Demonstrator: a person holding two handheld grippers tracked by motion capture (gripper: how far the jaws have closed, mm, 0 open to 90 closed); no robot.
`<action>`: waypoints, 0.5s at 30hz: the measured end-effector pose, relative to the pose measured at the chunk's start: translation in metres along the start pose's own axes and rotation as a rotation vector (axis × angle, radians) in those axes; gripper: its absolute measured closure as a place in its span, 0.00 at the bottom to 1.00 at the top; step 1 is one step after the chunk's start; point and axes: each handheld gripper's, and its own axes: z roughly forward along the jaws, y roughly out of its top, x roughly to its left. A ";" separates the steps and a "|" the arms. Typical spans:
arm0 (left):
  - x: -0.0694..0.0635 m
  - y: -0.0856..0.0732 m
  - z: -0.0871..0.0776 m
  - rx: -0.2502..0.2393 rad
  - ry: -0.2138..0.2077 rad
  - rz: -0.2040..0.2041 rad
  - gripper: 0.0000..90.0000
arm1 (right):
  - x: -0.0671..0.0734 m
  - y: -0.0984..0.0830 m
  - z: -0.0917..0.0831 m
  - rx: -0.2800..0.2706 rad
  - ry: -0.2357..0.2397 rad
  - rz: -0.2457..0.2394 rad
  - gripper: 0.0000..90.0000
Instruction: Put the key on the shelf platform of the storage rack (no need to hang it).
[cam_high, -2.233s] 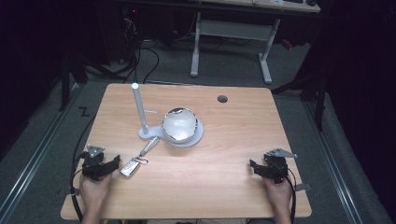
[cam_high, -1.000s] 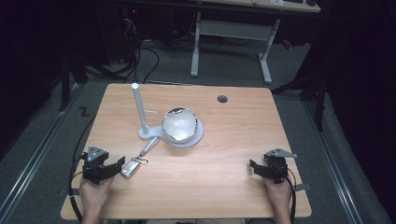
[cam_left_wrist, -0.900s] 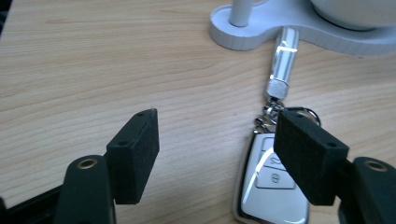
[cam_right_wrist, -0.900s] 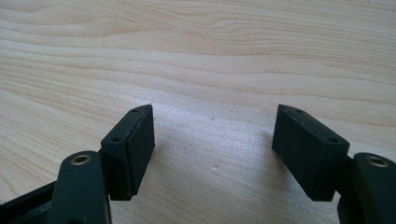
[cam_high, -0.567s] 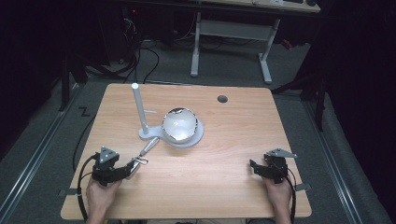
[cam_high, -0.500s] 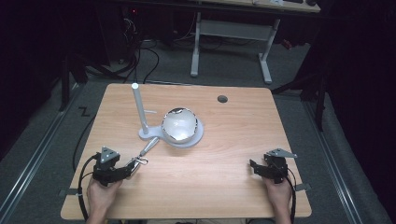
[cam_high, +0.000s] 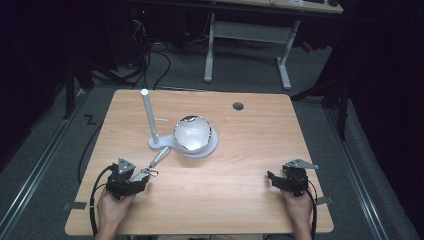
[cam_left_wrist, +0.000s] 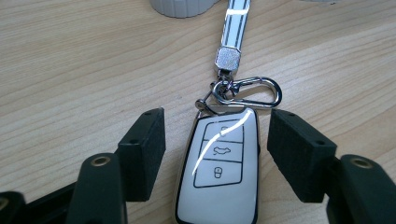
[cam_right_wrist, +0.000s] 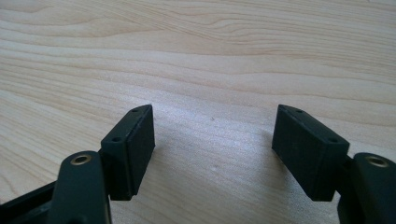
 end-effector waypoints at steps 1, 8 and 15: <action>0.000 0.000 0.001 0.005 0.005 0.000 0.42 | 0.000 0.000 0.000 0.000 0.000 0.000 0.34; 0.001 -0.003 0.003 0.025 0.007 0.010 0.48 | 0.000 0.000 0.000 0.000 0.001 0.001 0.34; 0.001 -0.005 0.007 0.034 0.022 0.015 0.53 | 0.000 0.000 0.000 0.000 0.003 0.002 0.34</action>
